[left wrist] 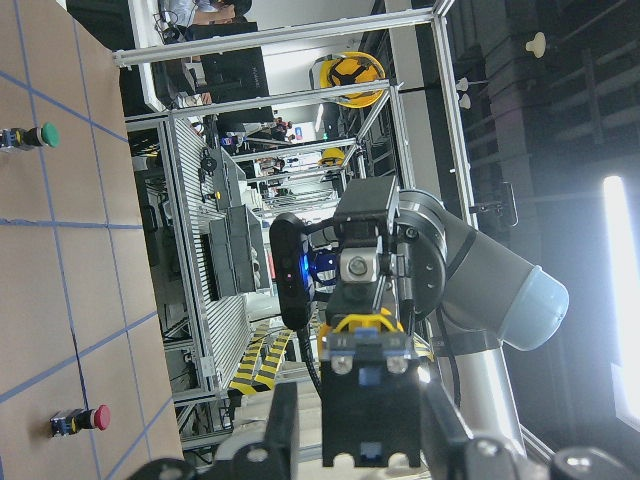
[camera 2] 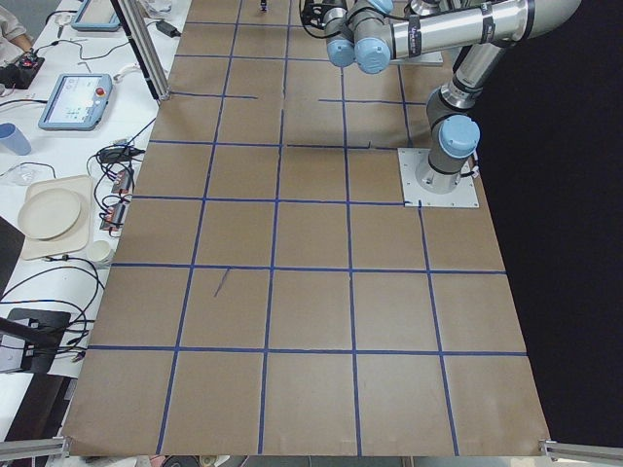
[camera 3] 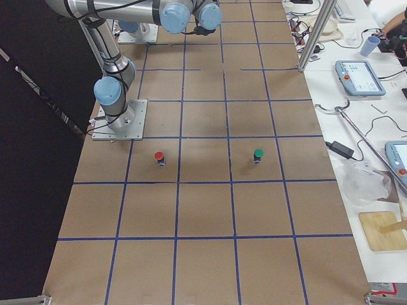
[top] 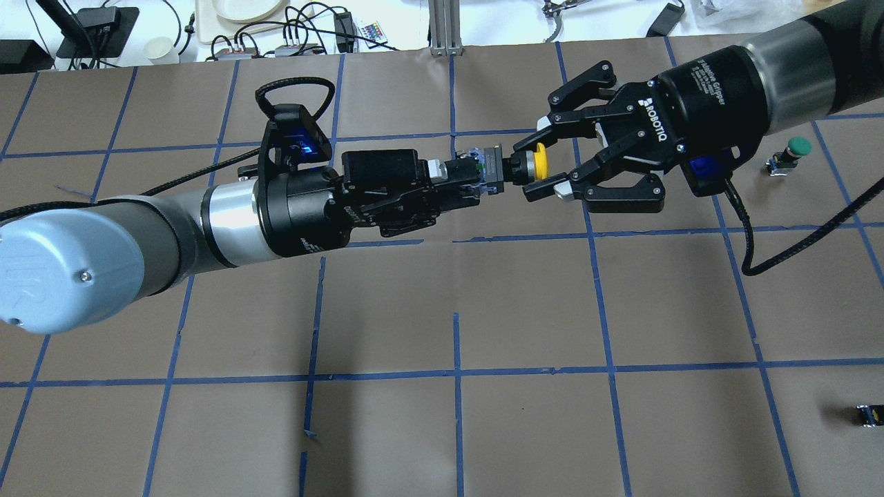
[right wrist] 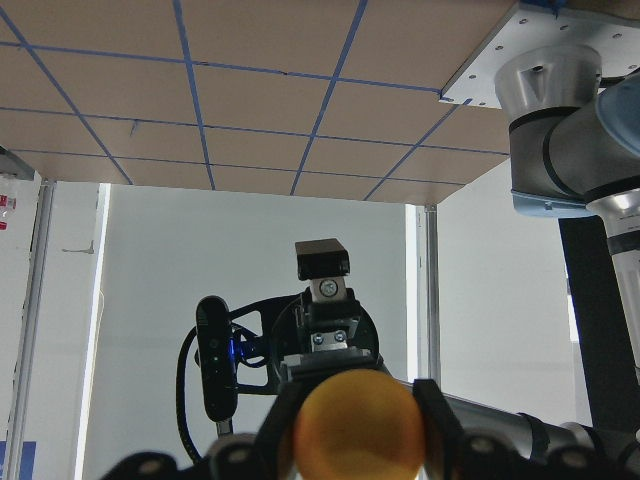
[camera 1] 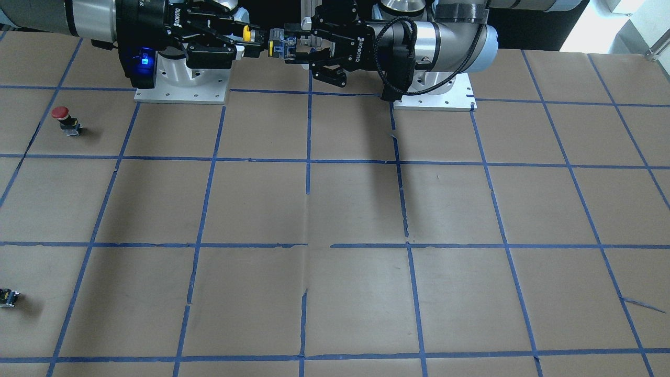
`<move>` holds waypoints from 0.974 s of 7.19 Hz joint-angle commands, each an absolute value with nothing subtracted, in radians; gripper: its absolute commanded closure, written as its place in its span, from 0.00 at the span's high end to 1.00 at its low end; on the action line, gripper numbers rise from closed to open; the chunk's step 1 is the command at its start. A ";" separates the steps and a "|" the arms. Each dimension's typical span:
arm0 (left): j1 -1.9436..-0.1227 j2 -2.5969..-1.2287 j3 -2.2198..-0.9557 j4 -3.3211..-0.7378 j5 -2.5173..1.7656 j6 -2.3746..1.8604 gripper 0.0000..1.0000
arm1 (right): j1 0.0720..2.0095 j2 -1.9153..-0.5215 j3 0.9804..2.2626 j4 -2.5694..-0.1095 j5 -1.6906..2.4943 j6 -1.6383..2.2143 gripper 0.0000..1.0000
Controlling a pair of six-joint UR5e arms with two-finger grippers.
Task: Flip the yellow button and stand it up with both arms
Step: 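Open the left gripper and pull it back while the right gripper holds the button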
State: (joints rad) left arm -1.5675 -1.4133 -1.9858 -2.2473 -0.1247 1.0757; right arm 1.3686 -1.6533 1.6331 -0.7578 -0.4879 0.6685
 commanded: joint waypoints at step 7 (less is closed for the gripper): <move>-1.319 -1.457 -1.824 -2.064 0.695 0.713 1.00 | 1.209 -1.641 1.537 -0.956 -1.135 0.486 0.05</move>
State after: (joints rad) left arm -1.3390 -1.4392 -1.8640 -2.1575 0.5249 0.8525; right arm 1.2169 -1.6419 1.5418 -0.8671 -0.9284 0.5737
